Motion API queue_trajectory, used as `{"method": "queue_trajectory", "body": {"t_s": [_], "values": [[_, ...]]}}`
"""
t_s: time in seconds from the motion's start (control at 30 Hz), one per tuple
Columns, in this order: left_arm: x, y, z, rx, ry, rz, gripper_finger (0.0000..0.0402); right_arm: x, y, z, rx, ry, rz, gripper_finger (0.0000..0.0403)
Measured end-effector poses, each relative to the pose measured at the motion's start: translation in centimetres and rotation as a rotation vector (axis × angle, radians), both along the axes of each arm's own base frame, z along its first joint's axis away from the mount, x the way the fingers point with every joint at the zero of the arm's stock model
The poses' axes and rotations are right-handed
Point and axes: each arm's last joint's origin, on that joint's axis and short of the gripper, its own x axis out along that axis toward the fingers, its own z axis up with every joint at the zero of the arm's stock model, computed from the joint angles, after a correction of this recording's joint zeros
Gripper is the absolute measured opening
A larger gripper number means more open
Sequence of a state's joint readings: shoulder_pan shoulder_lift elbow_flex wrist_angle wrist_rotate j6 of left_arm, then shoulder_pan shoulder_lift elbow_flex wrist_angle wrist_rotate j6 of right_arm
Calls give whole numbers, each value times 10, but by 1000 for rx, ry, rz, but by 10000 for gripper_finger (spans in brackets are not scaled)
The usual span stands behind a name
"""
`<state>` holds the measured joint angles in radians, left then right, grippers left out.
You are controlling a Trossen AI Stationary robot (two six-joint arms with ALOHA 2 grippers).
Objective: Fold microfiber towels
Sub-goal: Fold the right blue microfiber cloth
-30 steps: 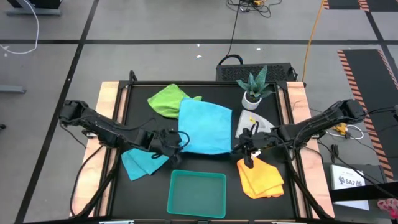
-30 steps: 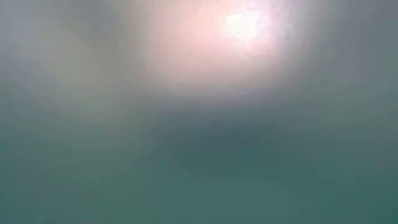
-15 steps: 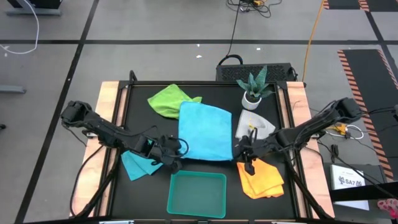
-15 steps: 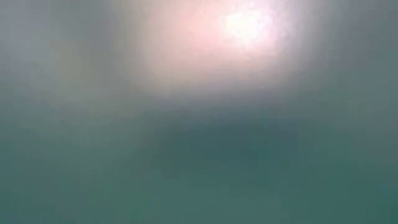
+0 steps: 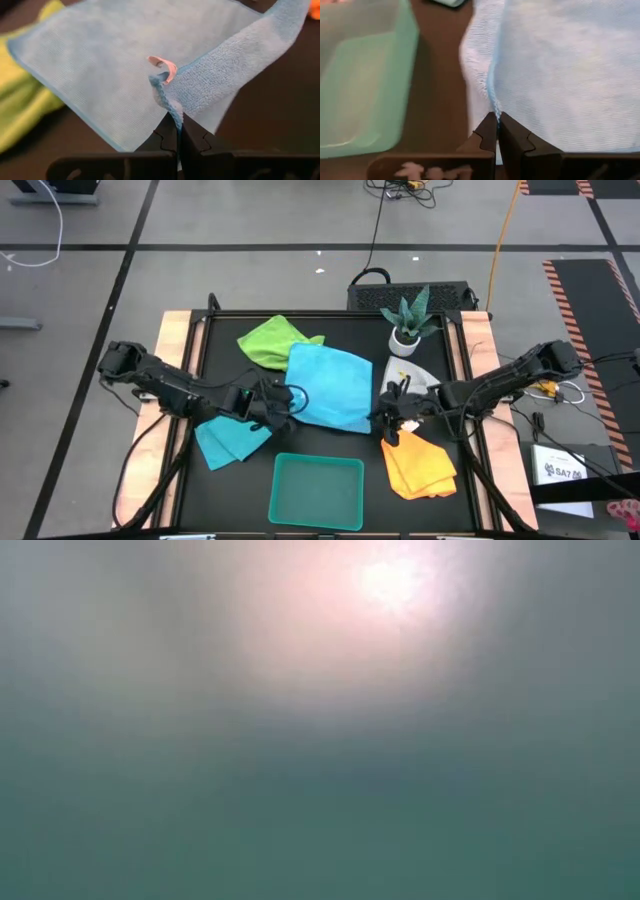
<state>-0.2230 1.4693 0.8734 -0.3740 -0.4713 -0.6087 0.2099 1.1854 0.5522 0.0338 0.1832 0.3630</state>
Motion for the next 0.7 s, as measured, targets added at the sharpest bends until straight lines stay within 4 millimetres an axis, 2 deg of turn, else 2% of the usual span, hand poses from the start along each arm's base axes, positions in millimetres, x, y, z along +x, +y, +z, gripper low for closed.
{"method": "queue_trajectory", "body": {"t_s": [0.33,0.7], "values": [[5,47,1,100,49,68,0,4,-50,0,-176,24,-87,0],[5,102,4,169,78,104,0,-3,-97,0,-306,75,-188,0]]}}
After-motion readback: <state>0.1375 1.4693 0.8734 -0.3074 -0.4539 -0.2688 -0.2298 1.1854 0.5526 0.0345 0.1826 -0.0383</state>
